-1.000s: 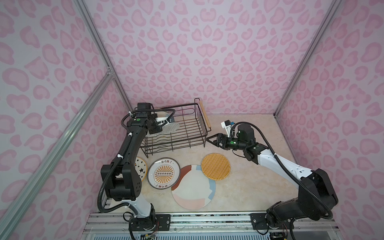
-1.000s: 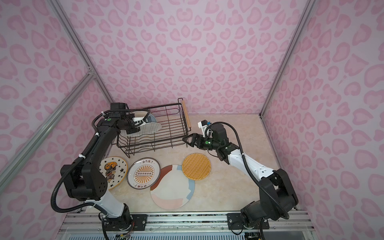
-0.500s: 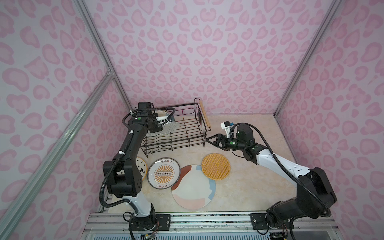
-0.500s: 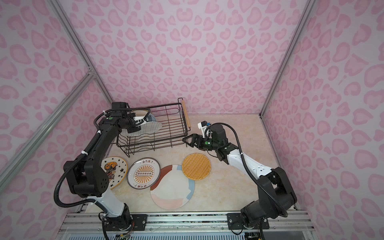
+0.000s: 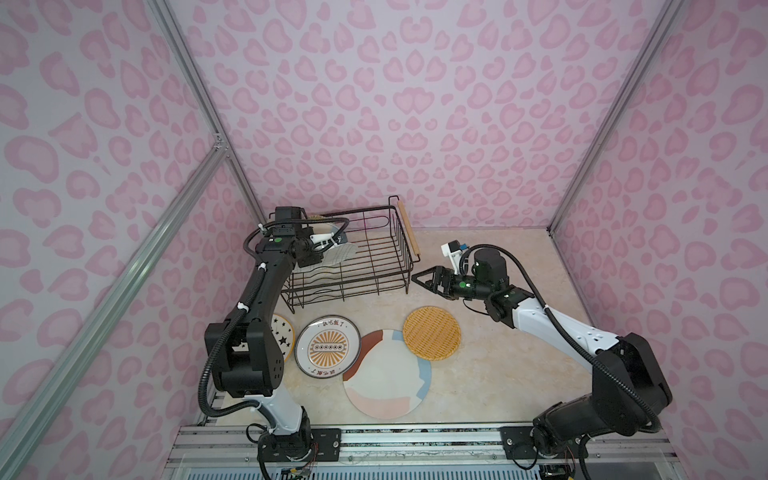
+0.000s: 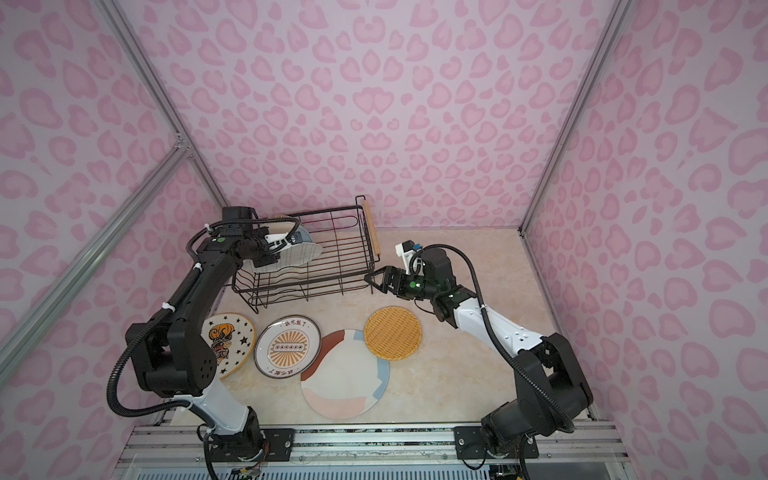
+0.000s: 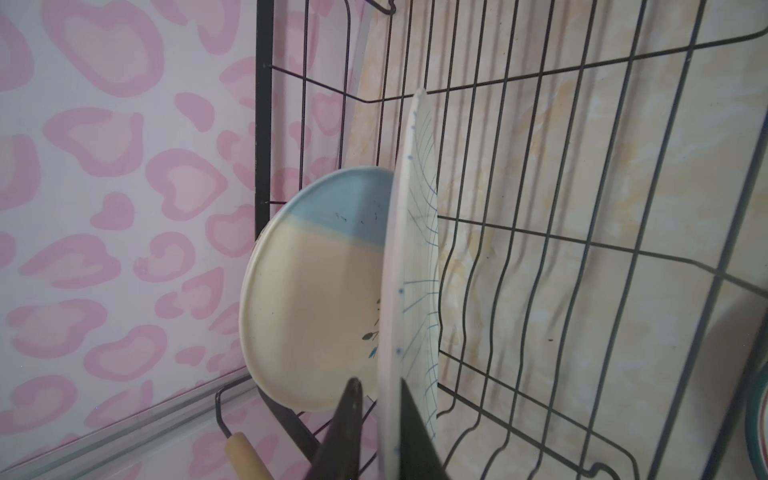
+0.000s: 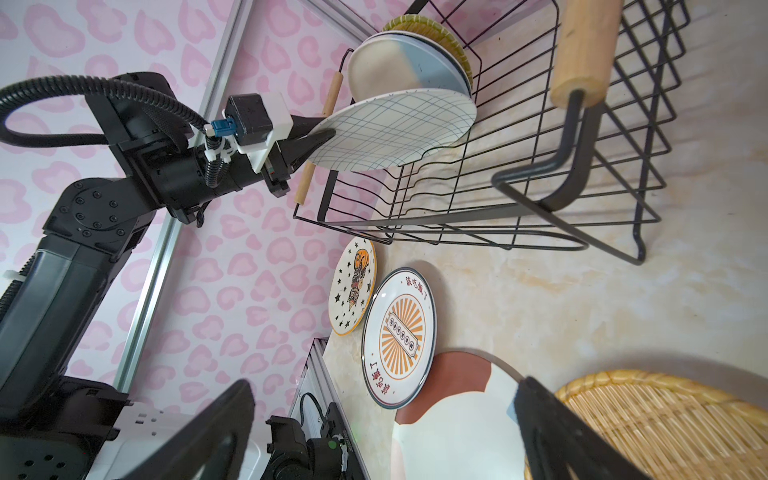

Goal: Load the plates into the dish rack
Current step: 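Open the left gripper and lift it off the plaid plate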

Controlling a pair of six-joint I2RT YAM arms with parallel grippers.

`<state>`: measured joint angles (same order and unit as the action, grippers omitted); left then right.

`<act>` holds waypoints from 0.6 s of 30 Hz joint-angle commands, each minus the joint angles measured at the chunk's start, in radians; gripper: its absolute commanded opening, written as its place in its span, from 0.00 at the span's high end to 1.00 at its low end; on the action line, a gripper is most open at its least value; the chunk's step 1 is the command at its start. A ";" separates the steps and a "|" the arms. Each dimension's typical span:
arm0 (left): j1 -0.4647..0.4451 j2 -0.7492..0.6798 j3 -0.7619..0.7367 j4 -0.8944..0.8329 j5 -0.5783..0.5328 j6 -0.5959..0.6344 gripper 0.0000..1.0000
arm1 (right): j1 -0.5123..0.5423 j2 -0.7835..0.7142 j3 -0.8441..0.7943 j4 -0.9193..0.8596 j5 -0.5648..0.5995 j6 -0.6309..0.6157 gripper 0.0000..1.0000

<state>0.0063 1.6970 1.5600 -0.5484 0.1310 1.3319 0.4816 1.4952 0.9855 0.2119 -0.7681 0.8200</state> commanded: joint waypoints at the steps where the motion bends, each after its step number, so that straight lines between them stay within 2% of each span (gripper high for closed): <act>1: 0.001 -0.021 -0.006 0.058 -0.008 -0.014 0.69 | 0.001 -0.001 0.003 0.020 -0.014 -0.003 0.03; 4: 0.001 -0.023 -0.007 0.074 -0.013 -0.024 0.65 | -0.001 -0.003 0.004 0.020 -0.013 -0.002 0.03; 5: 0.001 -0.023 -0.009 0.084 -0.019 -0.025 0.60 | 0.000 -0.004 0.003 0.020 -0.013 -0.001 0.03; 10: 0.002 -0.022 -0.032 0.159 -0.072 -0.041 0.54 | 0.001 -0.003 0.001 0.033 -0.013 0.008 0.03; 11: 0.003 -0.022 -0.040 0.179 -0.087 -0.042 0.48 | 0.000 -0.001 -0.002 0.036 -0.014 0.010 0.03; 12: 0.002 -0.023 -0.046 0.196 -0.098 -0.046 0.31 | 0.002 -0.001 -0.002 0.038 -0.014 0.011 0.03; 13: 0.003 -0.023 -0.052 0.215 -0.106 -0.051 0.02 | 0.001 0.000 -0.002 0.039 -0.016 0.012 0.03; 18: 0.002 -0.015 -0.053 0.270 -0.138 -0.091 0.03 | 0.001 0.000 0.000 0.040 -0.016 0.013 0.03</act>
<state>0.0063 1.6882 1.5112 -0.3725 0.0319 1.2758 0.4820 1.4937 0.9855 0.2184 -0.7788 0.8288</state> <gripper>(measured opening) 0.975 0.975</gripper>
